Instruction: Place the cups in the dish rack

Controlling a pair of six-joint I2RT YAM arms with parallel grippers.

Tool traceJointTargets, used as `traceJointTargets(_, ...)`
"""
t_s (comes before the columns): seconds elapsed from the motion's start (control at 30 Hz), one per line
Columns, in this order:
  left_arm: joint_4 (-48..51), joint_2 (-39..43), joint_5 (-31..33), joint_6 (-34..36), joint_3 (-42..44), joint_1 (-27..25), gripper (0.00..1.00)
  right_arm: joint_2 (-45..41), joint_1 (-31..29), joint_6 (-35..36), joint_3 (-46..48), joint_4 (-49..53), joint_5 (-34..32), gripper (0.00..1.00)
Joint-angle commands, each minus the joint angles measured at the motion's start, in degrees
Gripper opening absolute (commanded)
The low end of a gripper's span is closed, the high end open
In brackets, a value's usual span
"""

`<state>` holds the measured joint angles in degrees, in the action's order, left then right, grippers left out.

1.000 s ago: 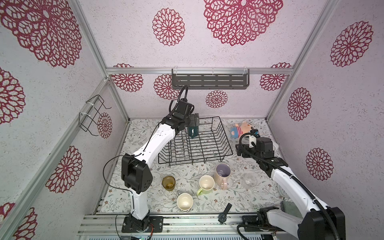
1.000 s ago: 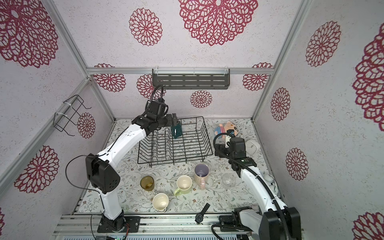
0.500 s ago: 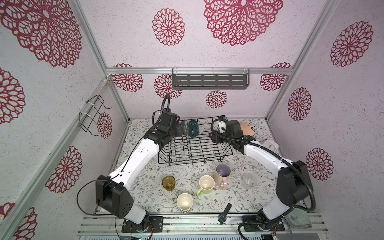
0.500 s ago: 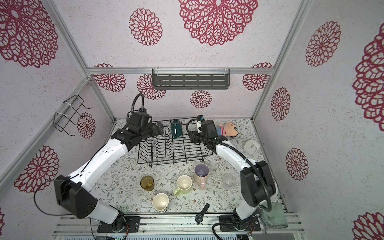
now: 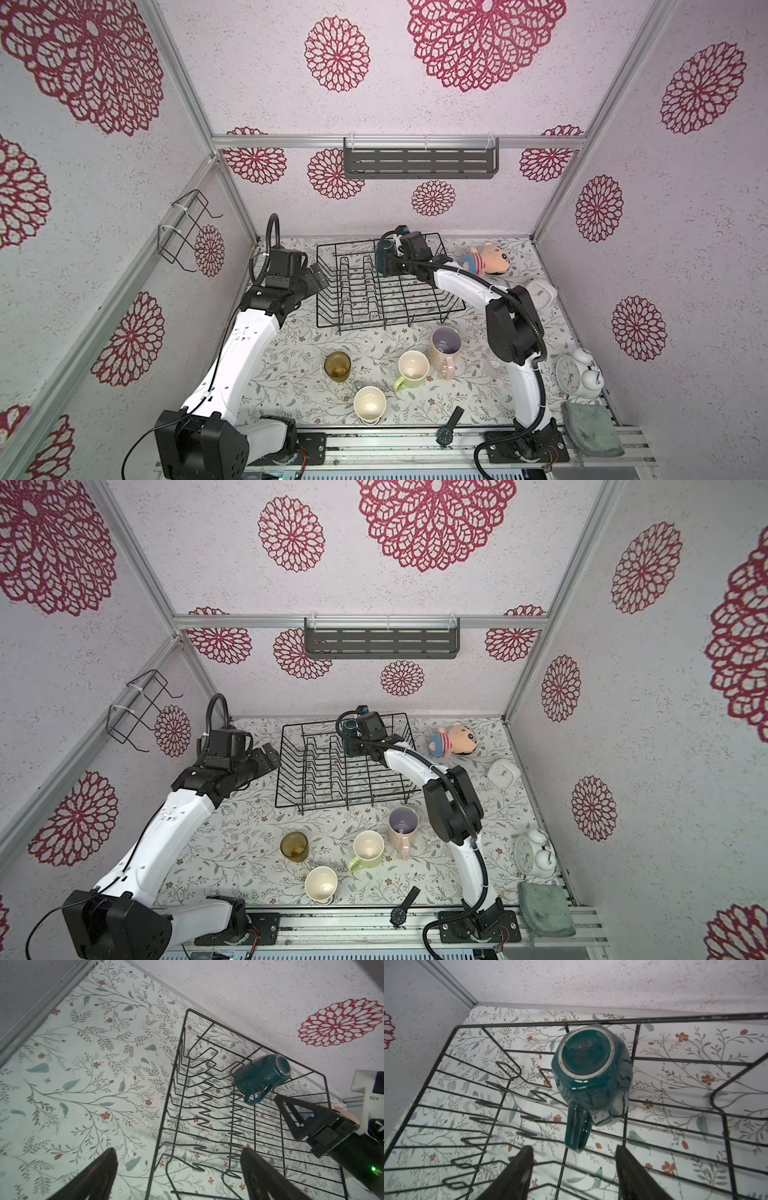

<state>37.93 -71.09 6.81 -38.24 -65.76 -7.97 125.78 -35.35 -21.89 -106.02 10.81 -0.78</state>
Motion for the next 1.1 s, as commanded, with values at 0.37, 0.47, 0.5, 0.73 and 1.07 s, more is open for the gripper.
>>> traceJointTargets(0.37,1.76,-1.24,-0.79,5.64,0.98,5.36,0.97,10.49,-1.12,-3.73,-12.69,4.68,-9.37,0.51)
traceJointTargets(0.47,1.32,-1.17,-2.53,5.52,1.49,6.37,0.97,10.11,-1.26,-3.05,-11.76,4.40,-11.11,0.38)
traceJointTargets(0.5,1.18,-1.04,-2.84,5.38,1.58,6.60,0.97,10.02,-1.25,-2.62,-11.59,4.54,-11.28,0.33)
traceJointTargets(0.73,0.70,0.23,-2.93,4.92,2.55,6.82,0.97,7.36,-2.05,-1.71,-8.64,6.03,-9.47,0.14)
traceJointTargets(1.07,0.32,0.40,-4.34,4.14,2.81,6.91,0.97,2.66,-3.84,1.01,-2.43,4.86,-9.08,0.11)
